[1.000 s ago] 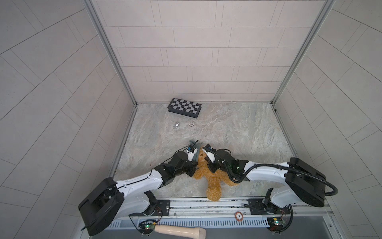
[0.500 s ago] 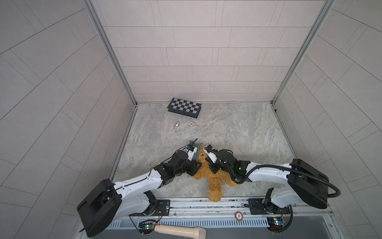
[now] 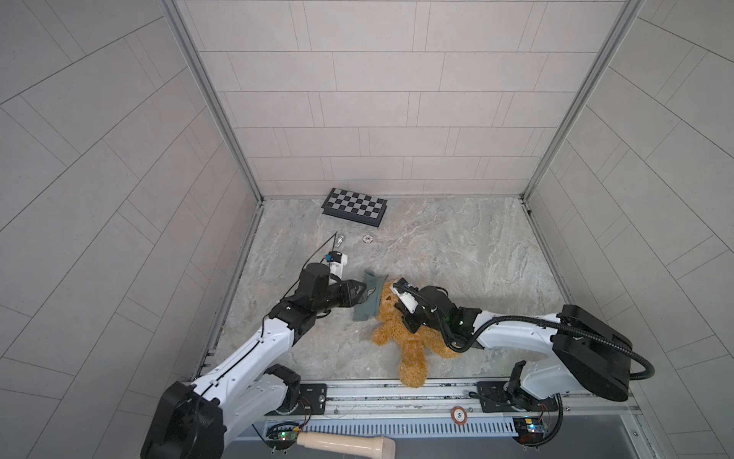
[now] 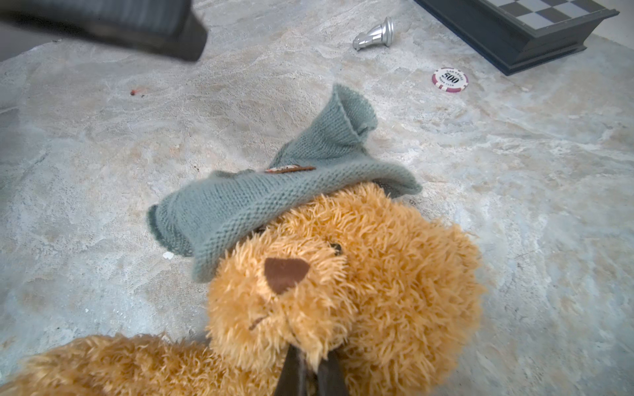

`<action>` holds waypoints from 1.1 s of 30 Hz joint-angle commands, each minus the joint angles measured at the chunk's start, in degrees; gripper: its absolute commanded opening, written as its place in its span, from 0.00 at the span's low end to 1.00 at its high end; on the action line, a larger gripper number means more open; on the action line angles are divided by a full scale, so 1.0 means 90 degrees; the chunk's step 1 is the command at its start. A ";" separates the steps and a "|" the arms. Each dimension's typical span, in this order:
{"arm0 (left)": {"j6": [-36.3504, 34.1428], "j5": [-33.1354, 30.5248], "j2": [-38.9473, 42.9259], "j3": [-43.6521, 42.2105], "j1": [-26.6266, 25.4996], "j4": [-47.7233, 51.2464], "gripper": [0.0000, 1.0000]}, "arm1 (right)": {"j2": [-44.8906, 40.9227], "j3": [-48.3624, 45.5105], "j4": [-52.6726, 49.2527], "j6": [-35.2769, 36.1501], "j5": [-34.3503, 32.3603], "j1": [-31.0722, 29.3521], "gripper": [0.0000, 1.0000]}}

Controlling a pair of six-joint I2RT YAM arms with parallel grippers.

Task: Dress the teddy bear
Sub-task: 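Open the left gripper and draw it back from the sweater, then return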

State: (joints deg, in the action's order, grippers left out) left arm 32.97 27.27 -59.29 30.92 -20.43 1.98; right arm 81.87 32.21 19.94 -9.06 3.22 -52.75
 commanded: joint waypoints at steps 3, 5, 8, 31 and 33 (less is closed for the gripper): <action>0.0297 0.0829 -0.1450 0.0327 0.0841 0.0133 0.10 | 0.0112 -0.0189 -0.0410 0.0113 0.0191 0.0020 0.00; 0.0403 0.1017 -0.1860 0.0463 0.0839 -0.0064 0.06 | 0.0076 -0.0205 -0.0447 0.0112 0.0198 0.0031 0.00; 0.0393 0.1335 -0.2294 0.0631 0.0786 -0.0160 0.01 | 0.0082 -0.0191 -0.0475 0.0115 0.0209 0.0050 0.00; 0.0592 0.1814 -0.3255 0.0360 0.0386 -0.0832 0.10 | 0.0274 -0.0064 -0.0386 0.0063 0.0317 0.0070 0.00; 0.0663 0.1829 -0.3191 0.0270 0.0385 -0.0947 0.13 | 0.0231 -0.0063 -0.0411 0.0090 0.0297 0.0070 0.00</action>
State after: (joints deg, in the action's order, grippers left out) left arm 37.56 42.46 -88.55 34.87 -16.60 -3.75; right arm 82.83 32.23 21.08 -8.97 5.13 -52.07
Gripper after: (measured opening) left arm 0.124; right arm 0.064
